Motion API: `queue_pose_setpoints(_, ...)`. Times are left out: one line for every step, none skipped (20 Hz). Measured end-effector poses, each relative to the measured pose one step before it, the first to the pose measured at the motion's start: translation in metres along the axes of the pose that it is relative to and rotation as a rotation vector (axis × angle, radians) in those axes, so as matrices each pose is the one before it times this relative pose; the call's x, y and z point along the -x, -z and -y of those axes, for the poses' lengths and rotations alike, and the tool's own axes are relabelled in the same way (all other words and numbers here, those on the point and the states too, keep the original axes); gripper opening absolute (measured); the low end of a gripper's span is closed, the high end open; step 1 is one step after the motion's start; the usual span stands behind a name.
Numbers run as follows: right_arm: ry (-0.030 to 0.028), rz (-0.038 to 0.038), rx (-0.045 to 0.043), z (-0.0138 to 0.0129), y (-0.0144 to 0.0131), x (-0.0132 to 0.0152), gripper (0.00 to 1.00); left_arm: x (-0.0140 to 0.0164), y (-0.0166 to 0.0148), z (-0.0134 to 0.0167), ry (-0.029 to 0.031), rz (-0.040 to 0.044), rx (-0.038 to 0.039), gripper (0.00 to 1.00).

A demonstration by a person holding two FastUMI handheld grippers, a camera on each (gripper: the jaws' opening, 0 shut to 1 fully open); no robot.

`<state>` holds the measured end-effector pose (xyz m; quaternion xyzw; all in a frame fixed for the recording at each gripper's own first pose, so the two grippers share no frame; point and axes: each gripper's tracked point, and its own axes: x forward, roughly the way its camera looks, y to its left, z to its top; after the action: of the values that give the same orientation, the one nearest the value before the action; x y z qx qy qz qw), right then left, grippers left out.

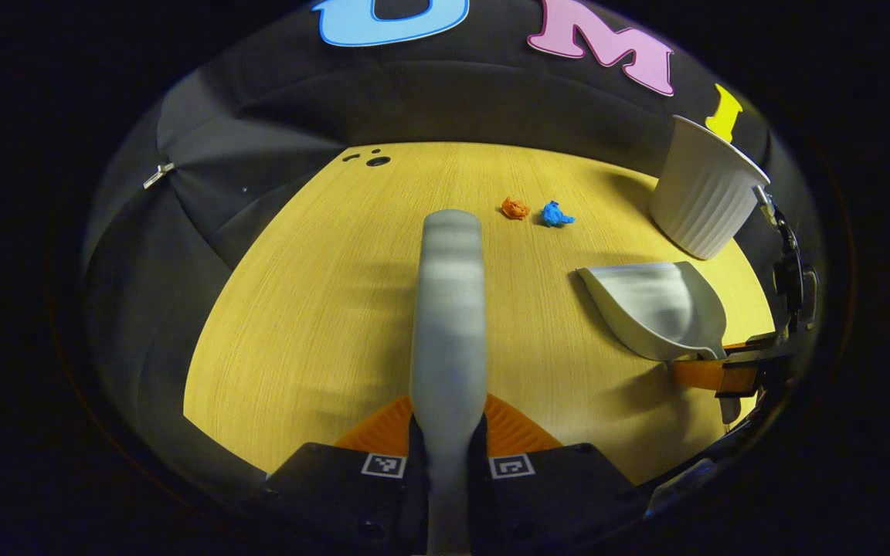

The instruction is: Pick up the small broom and dustpan from the desktop, sweep the trash into the dustpan with the broom, and then empty the trash into the garbage bin.

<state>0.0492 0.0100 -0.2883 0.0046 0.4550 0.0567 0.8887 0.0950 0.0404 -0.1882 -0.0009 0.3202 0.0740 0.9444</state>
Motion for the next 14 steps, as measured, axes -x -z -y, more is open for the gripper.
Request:
queue_pose_setpoints(0.00315, -0.01555, 0.00901, -0.00105, -0.00154, -0.00499, 0.74, -0.00258, -0.00141, 0.00005, 0.00054, -0.00212, -0.00327, 0.25)
queue_pose_setpoints(0.02827, -0.00018, 0.01152, 0.00379, -0.00024, 0.00097, 0.66, -0.00218, -0.00182, 0.00071, 0.00014, -0.00477, -0.00166, 0.25)
queue_pose_setpoints(0.02461, -0.01570, 0.01856, 0.00432, 0.00069, -0.00180, 0.54, -0.00232, -0.00123, 0.00089, -0.00052, -0.00621, 0.00010, 0.23)
queue_pose_setpoints(-0.00103, -0.00297, 0.01036, -0.00203, -0.00098, 0.00012, 0.42, -0.00354, -0.00261, -0.00056, -0.00015, -0.00590, 0.00282, 0.25)
queue_pose_setpoints(-0.00868, -0.00611, 0.00849, -0.00058, -0.00101, -0.00019, 0.40, -0.00419, -0.00324, 0.00044, 0.00202, -0.00571, 0.00592, 0.25)
queue_pose_setpoints(-0.01022, -0.00655, 0.00204, 0.00024, 0.00144, 0.00057, 0.39, -0.00311, -0.00051, 0.00060, 0.00524, -0.00528, 0.00786, 0.25)
queue_pose_setpoints(-0.01857, -0.00220, 0.00278, -0.00040, -0.00029, 0.00037, 0.39, -0.00469, -0.00350, 0.00026, 0.00676, -0.00773, 0.00669, 0.25)
queue_pose_setpoints(-0.02008, -0.00867, 0.00695, 0.00021, 0.00070, 0.00076, 0.37, -0.00540, -0.00366, -0.00131, 0.00413, -0.01004, 0.00124, 0.25)
queue_pose_setpoints(-0.02224, -0.00942, 0.00102, -0.00002, 0.00027, -0.00081, 0.37, -0.00546, -0.00375, -0.00263, 0.00133, -0.00937, -0.00143, 0.25)
queue_pose_setpoints(-0.02289, -0.00609, 0.00231, 0.00010, -0.00102, 0.00134, 0.36, -0.00632, -0.00645, -0.00221, 0.00126, -0.00835, -0.00309, 0.25)
queue_pose_setpoints(-0.02400, -0.00647, 0.00410, -0.00037, 0.00106, 0.00061, 0.35, -0.00669, -0.00796, -0.00192, -0.00087, -0.00654, -0.01015, 0.23)
queue_pose_setpoints(-0.02149, -0.00771, 0.01146, 0.00026, 0.00028, 0.00026, 0.35, -0.00828, -0.00979, -0.00208, -0.00086, -0.00657, -0.02478, 0.25)
queue_pose_setpoints(-0.01301, -0.01084, 0.01426, 0.00195, 0.00186, 0.00061, 0.35, -0.00928, -0.00902, -0.00307, -0.00436, -0.01288, -0.03827, 0.25)
queue_pose_setpoints(-0.00458, -0.00421, 0.01254, 0.00290, 0.00030, 0.00005, 0.35, -0.00930, -0.01117, -0.00345, -0.00566, -0.00925, -0.04884, 0.25)
